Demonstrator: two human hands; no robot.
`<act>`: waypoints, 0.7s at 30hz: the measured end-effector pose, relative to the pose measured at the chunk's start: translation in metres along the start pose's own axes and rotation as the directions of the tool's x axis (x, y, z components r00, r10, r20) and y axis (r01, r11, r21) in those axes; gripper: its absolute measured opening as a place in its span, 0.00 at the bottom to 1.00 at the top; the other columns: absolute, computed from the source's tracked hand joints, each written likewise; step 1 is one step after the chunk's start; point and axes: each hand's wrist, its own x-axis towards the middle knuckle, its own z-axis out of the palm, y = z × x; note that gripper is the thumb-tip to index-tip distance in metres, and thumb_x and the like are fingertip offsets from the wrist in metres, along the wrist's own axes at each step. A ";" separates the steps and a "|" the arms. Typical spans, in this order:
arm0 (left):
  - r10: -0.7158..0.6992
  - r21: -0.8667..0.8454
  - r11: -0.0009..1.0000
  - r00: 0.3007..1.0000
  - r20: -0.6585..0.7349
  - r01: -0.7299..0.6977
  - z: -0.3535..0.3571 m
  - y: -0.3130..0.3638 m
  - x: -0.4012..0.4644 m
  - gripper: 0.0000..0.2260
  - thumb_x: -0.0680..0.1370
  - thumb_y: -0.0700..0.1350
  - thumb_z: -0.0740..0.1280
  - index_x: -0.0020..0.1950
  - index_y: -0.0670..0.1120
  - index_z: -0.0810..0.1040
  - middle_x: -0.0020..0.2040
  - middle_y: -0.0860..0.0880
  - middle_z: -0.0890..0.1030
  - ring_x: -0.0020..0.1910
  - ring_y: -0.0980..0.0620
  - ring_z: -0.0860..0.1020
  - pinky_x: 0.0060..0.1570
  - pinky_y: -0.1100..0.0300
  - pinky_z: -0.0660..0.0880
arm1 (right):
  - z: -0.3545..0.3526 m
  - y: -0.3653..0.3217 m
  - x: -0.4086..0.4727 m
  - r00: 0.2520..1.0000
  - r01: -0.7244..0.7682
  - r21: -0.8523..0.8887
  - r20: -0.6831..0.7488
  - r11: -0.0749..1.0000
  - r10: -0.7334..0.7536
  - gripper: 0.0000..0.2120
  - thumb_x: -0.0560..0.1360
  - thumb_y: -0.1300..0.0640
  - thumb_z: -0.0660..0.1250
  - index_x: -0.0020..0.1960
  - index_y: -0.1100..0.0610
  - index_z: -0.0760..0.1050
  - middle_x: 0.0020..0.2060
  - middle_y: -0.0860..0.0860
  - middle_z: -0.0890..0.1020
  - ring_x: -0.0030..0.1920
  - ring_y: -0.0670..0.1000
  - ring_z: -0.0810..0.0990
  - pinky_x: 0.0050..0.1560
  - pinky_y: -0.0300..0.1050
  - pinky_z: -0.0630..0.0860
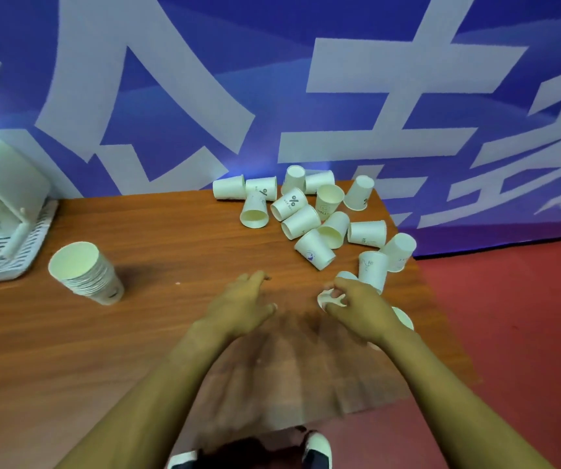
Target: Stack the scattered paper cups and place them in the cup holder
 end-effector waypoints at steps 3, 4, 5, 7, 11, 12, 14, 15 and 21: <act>-0.043 -0.020 0.999 0.999 -0.008 0.043 0.042 0.043 0.023 0.29 0.75 0.54 0.68 0.73 0.52 0.62 0.69 0.46 0.68 0.67 0.44 0.68 0.66 0.50 0.68 | -0.020 0.053 0.002 0.999 0.026 -0.118 0.021 0.993 -0.024 0.22 0.73 0.47 0.67 0.66 0.48 0.70 0.62 0.48 0.75 0.61 0.51 0.74 0.57 0.48 0.74; -0.064 -0.011 0.998 0.998 -0.003 0.063 0.055 0.056 0.031 0.30 0.74 0.55 0.68 0.74 0.52 0.61 0.69 0.46 0.67 0.67 0.43 0.68 0.66 0.48 0.68 | -0.025 0.069 0.003 0.999 0.038 -0.146 0.027 0.989 -0.035 0.24 0.73 0.46 0.68 0.67 0.48 0.70 0.63 0.50 0.74 0.63 0.53 0.73 0.58 0.50 0.73; -0.090 0.004 0.996 0.996 0.004 0.090 0.067 0.066 0.038 0.31 0.74 0.55 0.68 0.74 0.52 0.60 0.70 0.45 0.67 0.67 0.42 0.68 0.66 0.47 0.68 | -0.029 0.083 0.003 0.998 0.051 -0.164 0.035 0.985 -0.046 0.26 0.72 0.44 0.68 0.68 0.48 0.69 0.64 0.50 0.73 0.64 0.53 0.71 0.60 0.51 0.72; -0.148 0.036 0.988 0.989 0.018 0.148 0.088 0.084 0.049 0.33 0.74 0.57 0.67 0.74 0.51 0.59 0.70 0.45 0.66 0.67 0.41 0.67 0.66 0.47 0.67 | -0.034 0.109 0.001 0.995 0.085 -0.177 0.068 0.981 -0.074 0.31 0.71 0.41 0.69 0.71 0.47 0.66 0.66 0.49 0.71 0.66 0.53 0.69 0.62 0.50 0.70; -0.225 0.007 0.974 0.974 0.017 0.224 0.119 0.101 0.061 0.37 0.73 0.59 0.66 0.76 0.53 0.52 0.71 0.45 0.61 0.68 0.40 0.63 0.65 0.48 0.65 | -0.030 0.135 0.001 0.986 0.131 -0.171 0.126 0.976 -0.111 0.39 0.67 0.38 0.71 0.73 0.45 0.60 0.69 0.46 0.65 0.69 0.52 0.65 0.65 0.48 0.67; -0.239 0.003 0.971 0.971 0.008 0.239 0.124 0.106 0.064 0.39 0.73 0.60 0.66 0.77 0.53 0.50 0.73 0.46 0.60 0.69 0.40 0.62 0.66 0.48 0.65 | -0.028 0.140 0.002 0.985 0.131 -0.152 0.134 0.980 -0.111 0.41 0.66 0.38 0.71 0.73 0.45 0.59 0.69 0.46 0.64 0.69 0.52 0.64 0.65 0.47 0.67; -0.281 0.012 0.960 0.960 -0.006 0.281 0.133 0.113 0.073 0.42 0.73 0.62 0.65 0.78 0.52 0.45 0.74 0.46 0.57 0.71 0.40 0.60 0.67 0.47 0.64 | -0.025 0.150 0.005 0.981 0.136 -0.098 0.154 0.986 -0.120 0.43 0.65 0.39 0.73 0.74 0.46 0.57 0.70 0.47 0.63 0.69 0.53 0.63 0.66 0.48 0.67; -0.306 0.021 0.952 0.952 -0.015 0.306 0.136 0.115 0.078 0.43 0.73 0.63 0.65 0.78 0.50 0.44 0.75 0.46 0.56 0.72 0.41 0.59 0.68 0.47 0.63 | -0.023 0.153 0.006 0.979 0.144 -0.071 0.156 0.987 -0.131 0.45 0.64 0.39 0.73 0.75 0.45 0.57 0.69 0.47 0.63 0.69 0.53 0.63 0.66 0.48 0.67; -0.351 0.070 0.933 0.935 -0.060 0.354 0.156 0.119 0.096 0.37 0.76 0.60 0.63 0.77 0.46 0.50 0.73 0.47 0.60 0.70 0.44 0.62 0.65 0.49 0.66 | -0.018 0.164 0.006 0.975 0.179 -0.082 0.151 0.981 -0.165 0.42 0.67 0.43 0.72 0.75 0.48 0.56 0.71 0.44 0.62 0.71 0.49 0.62 0.69 0.45 0.63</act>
